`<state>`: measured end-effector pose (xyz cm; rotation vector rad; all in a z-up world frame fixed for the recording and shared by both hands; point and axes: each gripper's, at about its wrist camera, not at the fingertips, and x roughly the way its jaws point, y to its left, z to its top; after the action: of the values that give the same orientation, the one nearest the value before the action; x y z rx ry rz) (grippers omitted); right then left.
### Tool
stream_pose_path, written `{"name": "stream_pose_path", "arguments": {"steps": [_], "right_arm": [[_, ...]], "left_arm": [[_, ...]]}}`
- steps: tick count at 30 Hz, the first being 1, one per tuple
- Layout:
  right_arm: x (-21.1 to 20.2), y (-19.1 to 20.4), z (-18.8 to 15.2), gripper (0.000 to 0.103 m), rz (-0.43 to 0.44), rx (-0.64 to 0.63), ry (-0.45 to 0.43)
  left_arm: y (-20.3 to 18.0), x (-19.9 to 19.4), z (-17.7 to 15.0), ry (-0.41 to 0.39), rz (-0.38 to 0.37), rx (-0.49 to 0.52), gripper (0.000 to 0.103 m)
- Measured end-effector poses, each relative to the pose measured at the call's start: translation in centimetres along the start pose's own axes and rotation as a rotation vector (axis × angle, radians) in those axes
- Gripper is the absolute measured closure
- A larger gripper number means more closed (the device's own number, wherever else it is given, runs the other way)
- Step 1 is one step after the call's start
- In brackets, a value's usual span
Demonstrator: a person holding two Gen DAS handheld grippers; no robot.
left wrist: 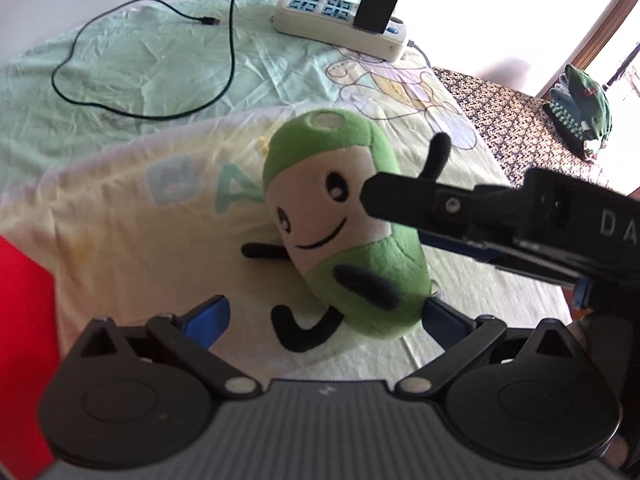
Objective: Organize objects
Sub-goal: 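Grasp the green pickle plush with the right gripper, then lift the green plush with the right gripper and carry it over the red box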
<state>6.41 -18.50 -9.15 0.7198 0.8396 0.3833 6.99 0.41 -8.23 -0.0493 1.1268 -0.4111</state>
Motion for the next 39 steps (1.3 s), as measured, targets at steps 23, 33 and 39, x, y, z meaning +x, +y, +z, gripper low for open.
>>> {"name": "stream_pose_path", "arguments": {"steps": [23, 33, 39], "right_arm": [[3.3, -2.6, 0.3, 0.038, 0.122, 0.106, 0.114], [2.3, -2.3, -0.5, 0.039, 0.110, 0.102, 0.111], [1.0, -1.5, -1.6, 0.039, 0.116, 0.078, 0.130]], "left_arm": [[0.4, 1.7, 1.5, -0.056, -0.062, 0.040, 0.024], [-1.2, 1.0, 0.8, -0.050, -0.022, 0.099, 0.032], [-1.8, -0.4, -0.6, -0.041, -0.014, 0.110, 0.032]]}}
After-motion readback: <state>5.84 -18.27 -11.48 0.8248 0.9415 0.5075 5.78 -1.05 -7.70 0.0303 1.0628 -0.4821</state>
